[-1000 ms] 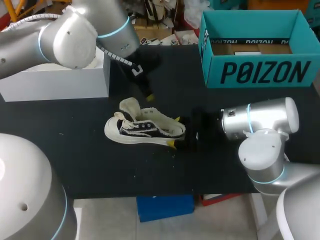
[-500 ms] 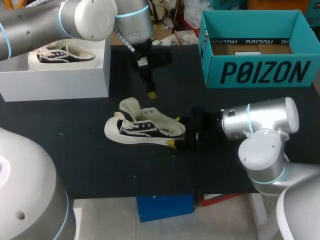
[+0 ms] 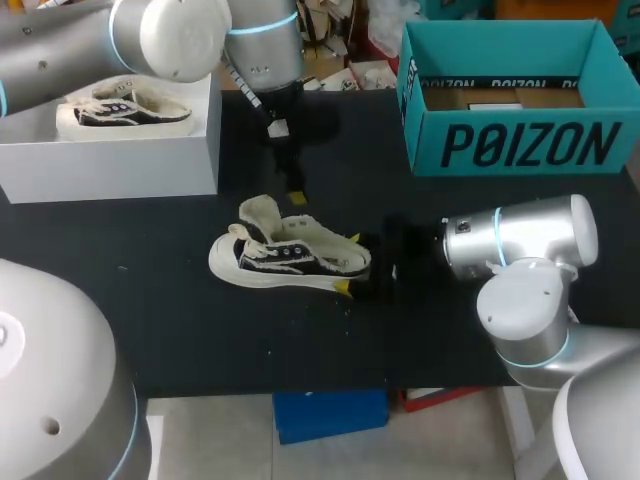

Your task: Take the shoe out of the shoebox, open the shoe tongue, remove and reinsert the insole, then place the shoe into the shoebox

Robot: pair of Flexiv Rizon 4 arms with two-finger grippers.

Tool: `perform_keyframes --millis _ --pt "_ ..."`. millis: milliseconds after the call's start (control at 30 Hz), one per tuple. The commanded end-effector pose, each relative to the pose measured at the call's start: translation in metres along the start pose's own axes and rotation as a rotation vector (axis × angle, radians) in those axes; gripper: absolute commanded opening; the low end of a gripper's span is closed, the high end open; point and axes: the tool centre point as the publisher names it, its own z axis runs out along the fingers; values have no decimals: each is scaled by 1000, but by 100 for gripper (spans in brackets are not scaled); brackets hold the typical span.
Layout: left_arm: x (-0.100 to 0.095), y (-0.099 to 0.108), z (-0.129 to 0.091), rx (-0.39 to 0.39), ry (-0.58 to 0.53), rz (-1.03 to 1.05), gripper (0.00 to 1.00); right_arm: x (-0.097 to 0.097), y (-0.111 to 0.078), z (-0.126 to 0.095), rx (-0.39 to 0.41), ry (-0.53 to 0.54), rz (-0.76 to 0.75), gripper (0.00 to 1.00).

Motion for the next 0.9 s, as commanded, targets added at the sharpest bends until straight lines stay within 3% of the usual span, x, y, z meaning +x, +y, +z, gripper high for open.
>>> perform_keyframes --millis 33,467,567,900 --pt "0 3 8 -11 -12 12 0 0 -2 3 2 -1 1 0" --pt "0 3 8 -11 -12 12 0 0 -2 3 2 -1 1 0" --pt "-11 -3 2 0 -3 21 0 0 -2 3 2 -1 1 0" --pt "-16 -4 10 -6 119 81 0 0 -2 3 2 -1 1 0"
